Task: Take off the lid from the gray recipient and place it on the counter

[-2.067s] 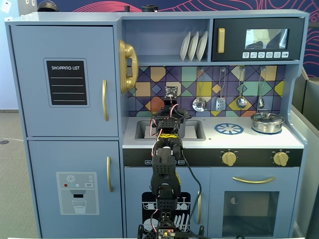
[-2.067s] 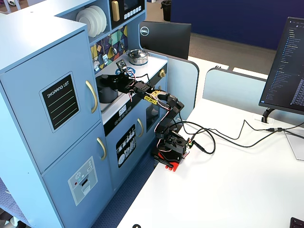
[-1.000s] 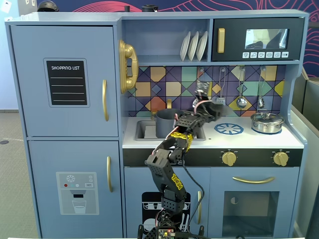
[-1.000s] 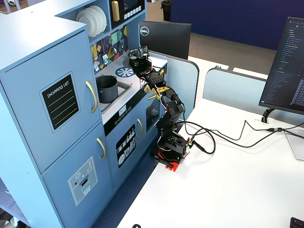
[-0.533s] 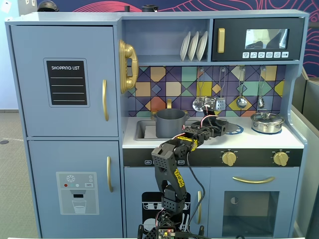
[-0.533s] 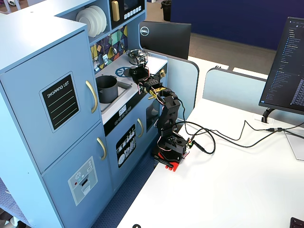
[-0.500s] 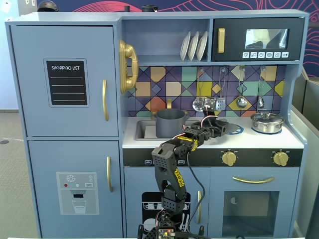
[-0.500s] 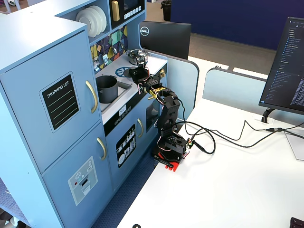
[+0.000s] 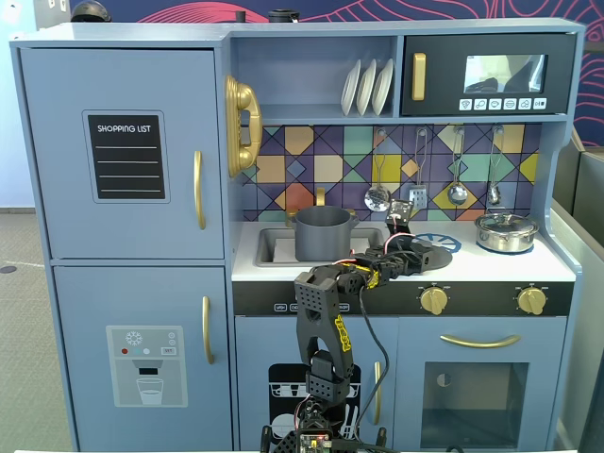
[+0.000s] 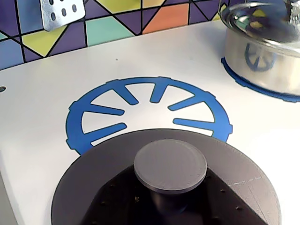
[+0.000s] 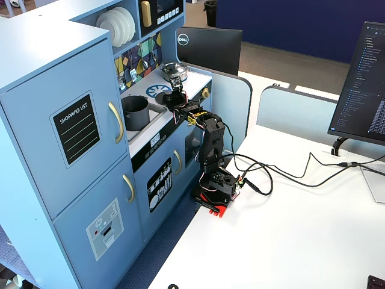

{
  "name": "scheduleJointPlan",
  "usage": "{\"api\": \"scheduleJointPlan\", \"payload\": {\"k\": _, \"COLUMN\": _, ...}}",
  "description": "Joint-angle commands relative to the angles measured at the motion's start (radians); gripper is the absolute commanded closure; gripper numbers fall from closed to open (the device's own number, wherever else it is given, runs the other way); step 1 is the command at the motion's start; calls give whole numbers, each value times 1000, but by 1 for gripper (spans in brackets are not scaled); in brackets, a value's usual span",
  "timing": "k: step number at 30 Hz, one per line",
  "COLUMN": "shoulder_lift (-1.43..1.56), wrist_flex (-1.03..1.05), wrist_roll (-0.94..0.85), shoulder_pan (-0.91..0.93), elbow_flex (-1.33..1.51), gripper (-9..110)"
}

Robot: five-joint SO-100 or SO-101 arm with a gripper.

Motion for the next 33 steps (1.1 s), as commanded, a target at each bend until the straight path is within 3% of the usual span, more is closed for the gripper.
{"api": "scheduleJointPlan", "payload": {"k": 1, "shoulder_lift": 26, "wrist_flex": -25, "wrist_roll": 0, "shoulder_pan": 29, "elbow_flex": -2, "gripper": 94}}
{"api": "scheduleJointPlan", "payload": {"k": 5, "shoulder_lift": 61, "wrist_flex": -12, "wrist_roll": 52, "shoulder_pan": 66, "elbow_flex": 5, "gripper": 69}}
{"api": "scheduleJointPlan", "payload": {"k": 9, "shoulder_lift": 87, "wrist_flex": -3, "wrist_roll": 74, "shoulder_pan": 92, "elbow_flex": -3, "gripper": 60}}
{"api": "scheduleJointPlan", "payload": {"k": 17, "shoulder_lift": 252, "wrist_flex": 115, "wrist_roll": 129, "shoulder_pan": 18, "elbow_flex": -86, "gripper": 65}}
{"api": "scheduleJointPlan", "payload": {"k": 21, "shoulder_lift": 538, "wrist_flex": 499, "wrist_roll": 109, "shoulder_pan": -26, "elbow_flex": -80, "gripper": 74}}
{"api": "scheduleJointPlan", "payload": {"k": 26, "shoulder_lift": 930, "wrist_flex": 1270, "wrist_roll": 103, "shoulder_pan": -167, "elbow_flex": -63, "gripper": 101}}
{"api": "scheduleJointPlan", "payload": {"k": 27, "shoulder_lift": 988, "wrist_flex": 1384, "wrist_roll": 109, "shoulder_pan": -222, "elbow_flex": -44, "gripper": 102}}
{"api": "scheduleJointPlan", "payload": {"k": 30, "shoulder_lift": 1141, "wrist_flex": 1526, "wrist_roll": 127, "shoulder_pan": -354, "elbow_flex": 101, "gripper": 102}}
{"api": "scheduleJointPlan", "payload": {"k": 33, "shoulder_lift": 1256, "wrist_flex": 1503, "wrist_roll": 112, "shoulder_pan": -446, "elbow_flex": 316, "gripper": 102}}
